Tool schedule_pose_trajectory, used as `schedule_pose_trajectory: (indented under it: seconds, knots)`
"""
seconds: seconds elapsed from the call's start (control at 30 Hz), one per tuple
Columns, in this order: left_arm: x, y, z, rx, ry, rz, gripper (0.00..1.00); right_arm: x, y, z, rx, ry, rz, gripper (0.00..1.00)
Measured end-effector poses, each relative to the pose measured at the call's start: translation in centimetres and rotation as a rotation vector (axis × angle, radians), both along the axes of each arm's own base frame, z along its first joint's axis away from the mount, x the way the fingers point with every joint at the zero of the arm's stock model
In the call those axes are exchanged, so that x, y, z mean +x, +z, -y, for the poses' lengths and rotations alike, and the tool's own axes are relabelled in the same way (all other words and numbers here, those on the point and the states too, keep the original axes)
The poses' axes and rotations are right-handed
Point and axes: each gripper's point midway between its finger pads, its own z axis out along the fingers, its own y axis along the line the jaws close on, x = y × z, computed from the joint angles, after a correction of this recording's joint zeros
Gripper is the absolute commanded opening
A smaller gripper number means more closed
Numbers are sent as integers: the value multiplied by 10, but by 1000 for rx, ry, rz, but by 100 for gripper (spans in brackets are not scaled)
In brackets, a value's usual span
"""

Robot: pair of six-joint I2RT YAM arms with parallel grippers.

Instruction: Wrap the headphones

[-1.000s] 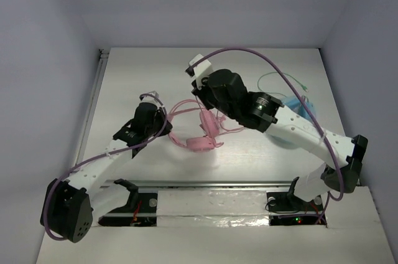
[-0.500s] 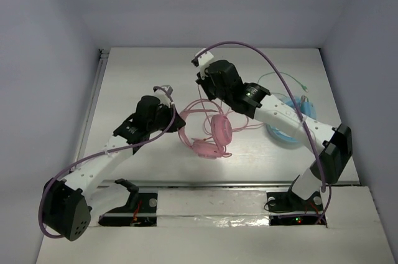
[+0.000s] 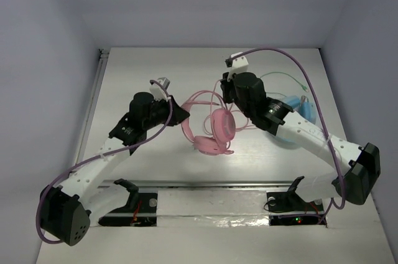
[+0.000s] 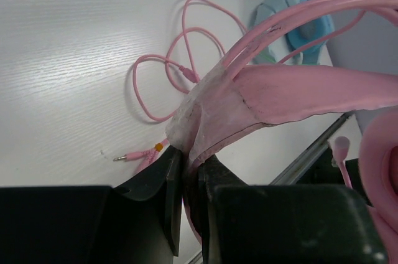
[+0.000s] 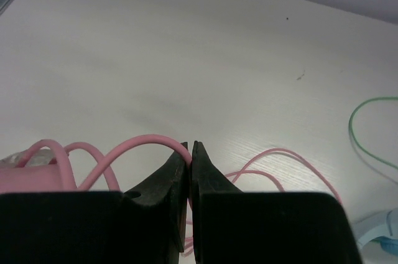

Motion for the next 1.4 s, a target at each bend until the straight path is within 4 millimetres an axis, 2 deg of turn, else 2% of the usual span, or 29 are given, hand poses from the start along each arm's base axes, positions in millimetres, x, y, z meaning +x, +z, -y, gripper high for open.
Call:
schedule_pose_trajectory:
  seconds: [0.07,0.2,0.33,0.4,0.57,0.67,0.77,0.9,1.03,1.2,1.4]
  knots:
    - [2,7,1,-36,-9,8,0,-1,-6,0,28,-10,-4,1]
    - [4,13,0,-72,-14,10,0,-5,-16,2,80,-12,-15,10]
    - [4,18,0,-94,-21,17,0,-7,-12,2,158,26,-1,14]
    - [4,25,-1,-113,-21,35,0,-10,-10,2,202,69,12,16]
    - [1,49,-2,-170,-19,89,0,-18,-22,-4,276,208,0,14]
    - [3,49,-3,-172,-13,89,0,-25,-23,-8,313,284,-1,14]
    - [3,52,-3,-190,-14,87,0,-34,-14,-18,347,370,15,17]
    - [1,59,-1,-229,-15,75,0,-46,-13,-30,401,467,34,33]
    - [1,68,0,-254,-14,71,0,-52,-29,-39,431,524,8,39]
    - [4,90,-2,-279,3,95,0,-57,-51,-50,469,570,-34,40]
    - [12,116,-8,-290,45,135,0,-63,-82,-53,524,582,-81,41]
